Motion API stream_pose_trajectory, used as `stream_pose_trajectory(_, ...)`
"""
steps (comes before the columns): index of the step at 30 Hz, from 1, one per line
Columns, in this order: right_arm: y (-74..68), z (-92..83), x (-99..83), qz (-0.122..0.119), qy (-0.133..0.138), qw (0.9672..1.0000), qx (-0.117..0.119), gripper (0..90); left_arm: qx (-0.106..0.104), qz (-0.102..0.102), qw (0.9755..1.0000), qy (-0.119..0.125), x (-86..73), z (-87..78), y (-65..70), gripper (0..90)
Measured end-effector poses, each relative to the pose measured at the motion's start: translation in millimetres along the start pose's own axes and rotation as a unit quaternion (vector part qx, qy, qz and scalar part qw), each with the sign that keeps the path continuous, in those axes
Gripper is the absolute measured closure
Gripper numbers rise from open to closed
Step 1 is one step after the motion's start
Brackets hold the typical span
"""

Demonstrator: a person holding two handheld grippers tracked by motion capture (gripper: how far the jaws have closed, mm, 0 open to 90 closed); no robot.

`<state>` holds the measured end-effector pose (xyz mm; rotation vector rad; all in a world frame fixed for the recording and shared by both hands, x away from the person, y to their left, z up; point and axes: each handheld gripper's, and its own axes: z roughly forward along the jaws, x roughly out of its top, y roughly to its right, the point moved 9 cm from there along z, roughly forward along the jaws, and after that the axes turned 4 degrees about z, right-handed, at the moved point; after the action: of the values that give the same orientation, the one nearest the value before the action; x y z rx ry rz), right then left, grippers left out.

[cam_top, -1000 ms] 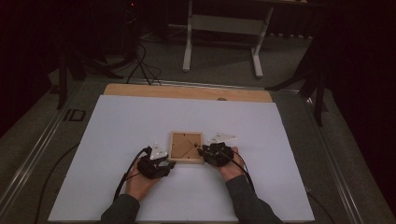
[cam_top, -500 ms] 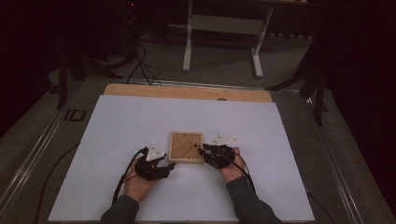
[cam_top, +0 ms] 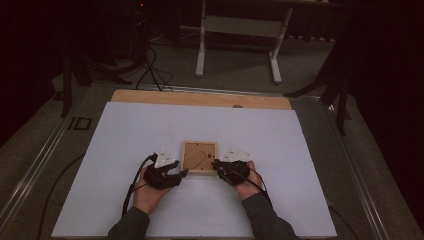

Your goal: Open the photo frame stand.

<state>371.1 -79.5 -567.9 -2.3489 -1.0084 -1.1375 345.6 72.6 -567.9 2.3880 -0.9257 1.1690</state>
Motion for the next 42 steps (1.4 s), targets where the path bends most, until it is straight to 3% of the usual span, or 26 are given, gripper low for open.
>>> stream_pose_trajectory(4, -4.4, 3.4, -3.1, -0.009, -0.008, 0.9999, 0.01, 89.2, 0.006, 0.003, 1.0, 0.002, 5.1, 4.9, -1.2, 50.5)
stream_pose_trajectory(27, -6.2, 9.0, -4.5, 0.001, 0.0, 1.0, 0.01, 89.9, 0.018, 0.045, 0.9987, -0.018, 18.5, 30.4, 1.1, 49.2)
stream_pose_trajectory(30, -6.1, 9.0, -4.5, 0.002, 0.0, 0.9999, 0.011, 89.9, 0.021, 0.059, 0.9977, -0.027, 18.1, 34.2, 1.6, 49.1)
stream_pose_trajectory(34, -6.2, 9.0, -4.5, 0.003, 0.0, 0.9999, 0.011, 89.8, 0.016, 0.058, 0.9977, -0.032, 19.4, 38.0, 0.7, 49.0)
stream_pose_trajectory(37, -6.2, 9.0, -4.6, 0.002, 0.001, 1.0, 0.01, 89.8, 0.002, 0.04, 0.9986, -0.035, 19.6, 40.9, -0.7, 48.8)
stream_pose_trajectory(42, -6.4, 9.1, -4.5, 0.002, 0.001, 1.0, 0.009, 89.8, -0.006, 0.042, 0.9981, -0.044, 21.2, 41.6, -1.3, 48.9)
